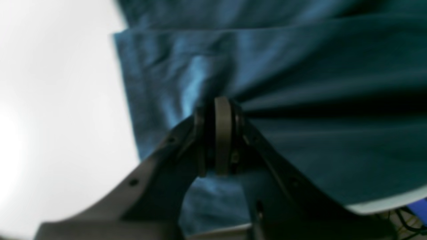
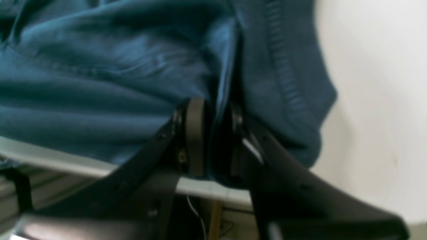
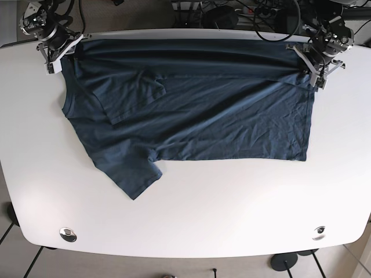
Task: Fold the T-shirt properly
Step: 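Release the edge and move both grippers to the shirt's hem corners, then grasp the hem corners with both grippers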
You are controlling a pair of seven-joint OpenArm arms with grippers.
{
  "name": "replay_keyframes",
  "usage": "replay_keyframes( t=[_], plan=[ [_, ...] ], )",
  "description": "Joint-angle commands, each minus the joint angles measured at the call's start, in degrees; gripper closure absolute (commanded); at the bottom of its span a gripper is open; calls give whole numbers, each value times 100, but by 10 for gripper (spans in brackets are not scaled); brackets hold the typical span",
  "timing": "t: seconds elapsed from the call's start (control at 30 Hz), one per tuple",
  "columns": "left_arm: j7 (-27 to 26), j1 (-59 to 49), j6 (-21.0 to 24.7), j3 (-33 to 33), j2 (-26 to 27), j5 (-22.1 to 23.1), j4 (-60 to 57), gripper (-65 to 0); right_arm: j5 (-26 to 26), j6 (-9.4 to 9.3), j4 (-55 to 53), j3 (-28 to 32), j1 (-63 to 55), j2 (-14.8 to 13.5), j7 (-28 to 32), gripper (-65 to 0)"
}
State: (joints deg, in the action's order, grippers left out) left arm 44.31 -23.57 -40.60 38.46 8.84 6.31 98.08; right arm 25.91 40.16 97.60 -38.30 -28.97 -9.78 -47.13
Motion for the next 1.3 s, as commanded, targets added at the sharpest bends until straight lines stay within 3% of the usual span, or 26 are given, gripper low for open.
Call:
replay_keyframes(
  t=[0.03, 0.2, 0.27, 0.33, 0.4, 0.47, 0.57, 0.63, 0.8, 0.9, 1.1, 1.3],
  plan=[
    [65, -12, 60, 167, 105, -134, 77, -33, -46, -16, 90, -42, -87, -64, -21, -98],
    [65, 146, 60, 247, 70, -99, 535, -240, -46, -16, 600, -51, -114, -64, 50, -125],
    [74, 146, 60, 238, 52, -90, 904, -308, -46, -16, 996, -51, -123, -64, 50, -214],
    [100, 348, 60, 194, -53, 16, 1211, -361, -46, -16, 1304, -51, -70, -64, 50, -365],
    [672, 832, 60, 220, -106, 279, 1264, -368, -72, -16, 1383, -42, 326, -64, 50, -499],
    [918, 1263, 60, 211, -132, 262, 1247, -368, -99, -16, 1172, 11, 677, -99, 41, -541],
    [1041, 1887, 60, 194, -229, -11, 1220, -368, -125, -16, 618, 107, 1407, -143, 41, -547],
    [1032, 2414, 60, 194, -458, -380, 1062, -368, -574, -16, 117, 362, 2102, -283, 41, -547],
    [1023, 3381, 60, 185, -554, -1154, 297, -367, -1558, -16, -1264, 784, 3745, -327, 94, -545],
    [1015, 3628, 60, 185, -554, -1233, 95, -367, -1708, -16, -2494, 775, 4739, -442, 261, -545],
    [1015, 3724, 60, 185, -625, -1250, 77, -367, -1998, -16, -5554, 793, 6233, -811, 1535, -545],
    [918, 3724, 60, 220, -590, -1259, 69, -367, -2385, -16, -5685, 793, 6022, -468, 1702, -545]
  ],
)
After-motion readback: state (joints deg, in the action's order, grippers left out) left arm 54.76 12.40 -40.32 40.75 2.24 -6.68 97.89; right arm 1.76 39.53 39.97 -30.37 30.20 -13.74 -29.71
